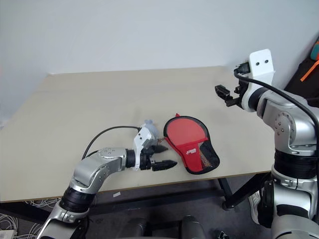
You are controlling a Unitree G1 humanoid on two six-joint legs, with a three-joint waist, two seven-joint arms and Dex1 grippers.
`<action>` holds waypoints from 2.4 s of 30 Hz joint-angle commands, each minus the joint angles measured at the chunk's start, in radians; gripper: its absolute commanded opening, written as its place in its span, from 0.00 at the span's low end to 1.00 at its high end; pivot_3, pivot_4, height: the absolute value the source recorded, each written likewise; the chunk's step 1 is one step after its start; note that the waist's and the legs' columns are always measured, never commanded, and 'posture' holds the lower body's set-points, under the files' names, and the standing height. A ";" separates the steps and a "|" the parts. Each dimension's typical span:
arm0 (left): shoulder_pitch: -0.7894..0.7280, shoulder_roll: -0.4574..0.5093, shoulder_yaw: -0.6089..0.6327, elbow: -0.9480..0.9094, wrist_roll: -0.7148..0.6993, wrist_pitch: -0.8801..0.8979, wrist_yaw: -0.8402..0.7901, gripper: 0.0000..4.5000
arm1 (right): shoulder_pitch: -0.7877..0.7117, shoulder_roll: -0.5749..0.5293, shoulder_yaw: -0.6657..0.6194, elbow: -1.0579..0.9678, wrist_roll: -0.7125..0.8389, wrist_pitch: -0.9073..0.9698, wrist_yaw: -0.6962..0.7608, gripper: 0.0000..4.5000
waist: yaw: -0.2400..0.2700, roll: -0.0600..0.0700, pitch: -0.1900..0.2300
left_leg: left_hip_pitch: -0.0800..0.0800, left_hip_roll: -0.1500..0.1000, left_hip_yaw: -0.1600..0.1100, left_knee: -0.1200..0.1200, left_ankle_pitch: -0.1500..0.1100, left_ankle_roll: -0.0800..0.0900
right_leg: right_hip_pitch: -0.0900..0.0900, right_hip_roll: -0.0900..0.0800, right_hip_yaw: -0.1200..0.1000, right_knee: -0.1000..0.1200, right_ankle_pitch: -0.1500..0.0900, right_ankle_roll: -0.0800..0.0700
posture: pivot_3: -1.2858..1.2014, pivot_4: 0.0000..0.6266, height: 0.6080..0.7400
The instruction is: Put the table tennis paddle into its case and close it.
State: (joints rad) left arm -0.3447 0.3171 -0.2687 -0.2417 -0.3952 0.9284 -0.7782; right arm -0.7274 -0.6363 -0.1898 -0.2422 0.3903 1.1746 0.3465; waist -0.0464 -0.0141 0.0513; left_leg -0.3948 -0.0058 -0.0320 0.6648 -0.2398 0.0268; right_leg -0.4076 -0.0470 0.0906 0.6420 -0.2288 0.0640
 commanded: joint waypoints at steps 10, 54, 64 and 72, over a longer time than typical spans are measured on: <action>-0.024 -0.097 0.026 0.034 -0.131 0.186 0.062 0.90 | -0.016 0.047 -0.036 -0.083 0.014 0.031 -0.043 1.00 | 0.000 0.001 0.000 | 0.000 0.000 0.000 0.000 0.000 0.000 | 0.000 0.000 0.000 0.000 0.000 0.000 | 0.52 0.00 1.00; -0.224 -0.512 0.292 0.473 -0.134 0.476 0.453 0.90 | -0.045 0.140 -0.033 -0.115 0.021 0.081 -0.096 1.00 | 0.003 0.003 -0.003 | 0.001 -0.004 -0.003 0.001 0.000 0.000 | 0.004 -0.002 -0.002 -0.002 -0.001 0.001 | 0.52 0.00 1.00; -0.231 -0.525 0.302 0.552 -0.128 0.406 0.496 0.90 | -0.062 0.164 -0.021 -0.107 0.018 0.075 -0.101 1.00 | 0.002 0.003 -0.005 | 0.003 -0.005 -0.004 0.001 0.000 0.000 | 0.007 -0.002 -0.002 -0.003 -0.001 0.001 | 0.52 0.00 1.00; -0.235 -0.500 0.300 0.589 -0.117 0.430 0.535 0.54 | -0.066 0.177 -0.023 -0.113 0.016 0.083 -0.110 1.00 | 0.001 0.003 -0.010 | 0.003 -0.005 -0.005 0.001 0.000 0.000 | 0.008 -0.002 -0.002 -0.004 -0.001 0.001 | 0.52 0.00 1.00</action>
State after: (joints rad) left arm -0.5685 -0.1645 0.0431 0.2898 -0.5683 1.3413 -0.3029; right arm -0.7575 -0.4573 -0.2028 -0.3236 0.4025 1.2618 0.2437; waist -0.0451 -0.0113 0.0417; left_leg -0.3919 -0.0105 -0.0365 0.6654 -0.2395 0.0270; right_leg -0.4002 -0.0494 0.0886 0.6385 -0.2298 0.0646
